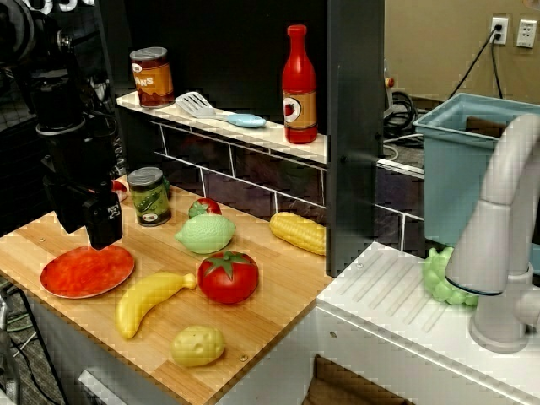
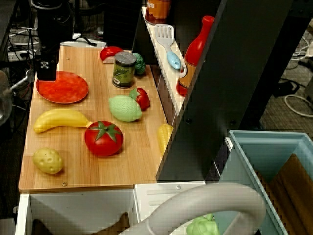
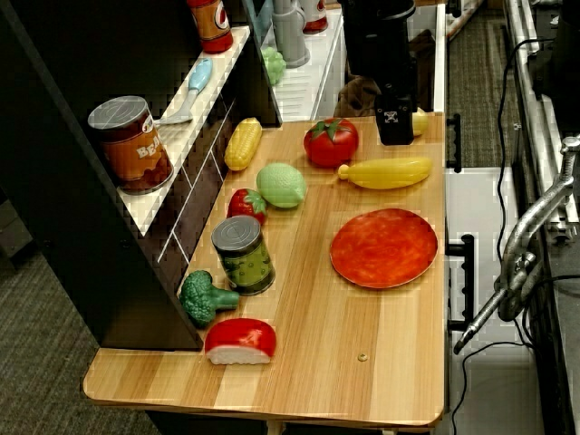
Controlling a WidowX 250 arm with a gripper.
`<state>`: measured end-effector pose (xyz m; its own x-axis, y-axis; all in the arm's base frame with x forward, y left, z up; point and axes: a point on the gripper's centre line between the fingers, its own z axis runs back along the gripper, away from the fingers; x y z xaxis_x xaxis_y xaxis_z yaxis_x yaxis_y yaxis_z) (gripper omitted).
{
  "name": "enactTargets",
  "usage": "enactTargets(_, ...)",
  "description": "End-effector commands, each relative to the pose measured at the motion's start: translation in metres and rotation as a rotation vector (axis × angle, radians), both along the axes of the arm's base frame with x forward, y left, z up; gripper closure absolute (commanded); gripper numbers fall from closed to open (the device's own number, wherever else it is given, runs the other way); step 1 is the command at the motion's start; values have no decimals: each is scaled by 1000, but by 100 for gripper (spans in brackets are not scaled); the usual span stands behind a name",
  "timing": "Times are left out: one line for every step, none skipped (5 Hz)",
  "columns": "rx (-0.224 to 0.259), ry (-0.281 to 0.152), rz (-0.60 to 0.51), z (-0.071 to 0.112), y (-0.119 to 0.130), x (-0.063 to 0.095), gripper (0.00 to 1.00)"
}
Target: Put banana on plate
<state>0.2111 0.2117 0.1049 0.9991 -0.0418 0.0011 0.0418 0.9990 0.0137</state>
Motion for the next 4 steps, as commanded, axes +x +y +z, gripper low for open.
enactTargets(0, 0, 0, 0, 0, 0, 0)
enactTargets(-7, 18, -8, -10, -8, -3, 0)
enactTargets(1, 37, -21, -22, -16, -3, 0)
enactTargets(0, 58, -18, -34, -23, 1, 0)
